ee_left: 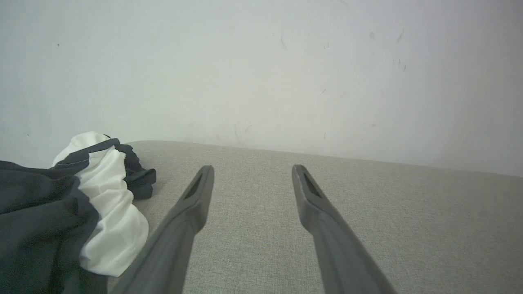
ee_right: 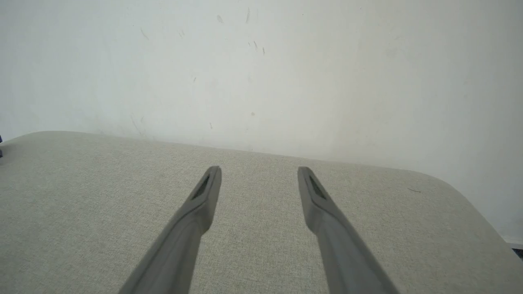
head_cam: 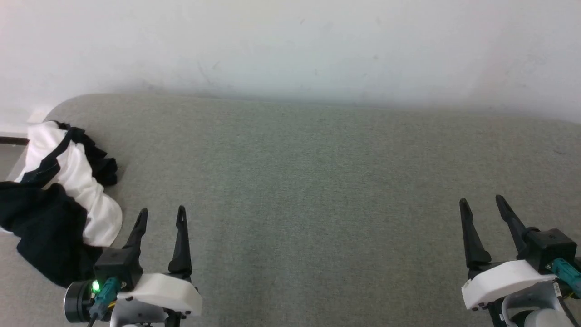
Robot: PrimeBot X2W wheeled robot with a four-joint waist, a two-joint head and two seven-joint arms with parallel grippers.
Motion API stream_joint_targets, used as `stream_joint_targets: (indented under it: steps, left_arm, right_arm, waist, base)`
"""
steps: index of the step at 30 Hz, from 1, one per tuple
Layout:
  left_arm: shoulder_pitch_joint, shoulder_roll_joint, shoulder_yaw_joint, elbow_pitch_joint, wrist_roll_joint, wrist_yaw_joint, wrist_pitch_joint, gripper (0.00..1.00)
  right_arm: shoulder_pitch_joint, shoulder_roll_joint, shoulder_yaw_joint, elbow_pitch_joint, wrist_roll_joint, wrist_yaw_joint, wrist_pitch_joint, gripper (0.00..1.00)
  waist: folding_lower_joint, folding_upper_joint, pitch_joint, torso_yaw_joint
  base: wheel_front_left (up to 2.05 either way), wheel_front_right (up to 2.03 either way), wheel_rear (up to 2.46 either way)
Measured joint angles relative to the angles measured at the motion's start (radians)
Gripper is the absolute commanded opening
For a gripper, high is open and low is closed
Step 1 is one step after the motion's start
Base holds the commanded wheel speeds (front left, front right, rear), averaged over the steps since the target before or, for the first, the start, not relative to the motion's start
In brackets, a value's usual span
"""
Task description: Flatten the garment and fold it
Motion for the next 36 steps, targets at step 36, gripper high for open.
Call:
stream_joint_targets:
  steps: [36]
  left_arm:
    - [0.055, 0.000, -0.007, -0.013, -0.083, 0.049, -0.075, 1.00]
  right_arm:
    - [-0.007, 0.001, 0.071, 0.087, 0.008, 0.000, -0.076, 1.00]
  waist:
    - [0.0000, 0.0000, 0.010, 0.310]
  base:
    - [0.00, 0.00, 0.00]
